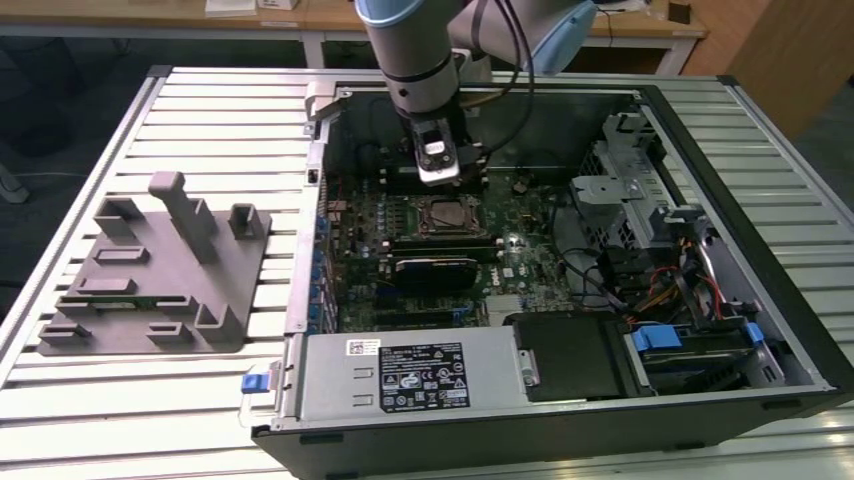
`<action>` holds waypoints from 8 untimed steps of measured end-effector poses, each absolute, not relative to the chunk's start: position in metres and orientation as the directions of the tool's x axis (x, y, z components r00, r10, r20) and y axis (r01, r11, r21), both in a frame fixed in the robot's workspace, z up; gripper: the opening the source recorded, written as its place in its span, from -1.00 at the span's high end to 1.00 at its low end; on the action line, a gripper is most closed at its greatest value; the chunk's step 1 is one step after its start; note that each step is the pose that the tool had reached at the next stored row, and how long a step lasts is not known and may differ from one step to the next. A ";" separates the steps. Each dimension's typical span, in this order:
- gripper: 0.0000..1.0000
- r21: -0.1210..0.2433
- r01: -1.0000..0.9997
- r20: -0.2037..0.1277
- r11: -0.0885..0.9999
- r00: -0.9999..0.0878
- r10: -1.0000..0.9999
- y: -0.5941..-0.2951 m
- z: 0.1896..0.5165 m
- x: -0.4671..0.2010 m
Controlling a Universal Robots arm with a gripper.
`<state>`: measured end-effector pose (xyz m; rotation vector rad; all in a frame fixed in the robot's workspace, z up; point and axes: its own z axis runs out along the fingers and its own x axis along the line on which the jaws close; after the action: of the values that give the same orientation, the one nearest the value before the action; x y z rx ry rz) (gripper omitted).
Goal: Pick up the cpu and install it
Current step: 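Install the first cpu locking lever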
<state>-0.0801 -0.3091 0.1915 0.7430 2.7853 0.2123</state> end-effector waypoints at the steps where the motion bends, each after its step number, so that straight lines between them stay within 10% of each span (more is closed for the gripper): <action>1: 0.79 0.203 0.469 -0.202 0.859 -0.839 0.506 -0.309 0.191 -0.080; 8: 0.79 0.205 0.469 -0.201 0.859 -0.839 0.506 -0.310 0.190 -0.077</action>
<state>-0.0769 -0.3096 0.1896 0.7436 2.7854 0.2151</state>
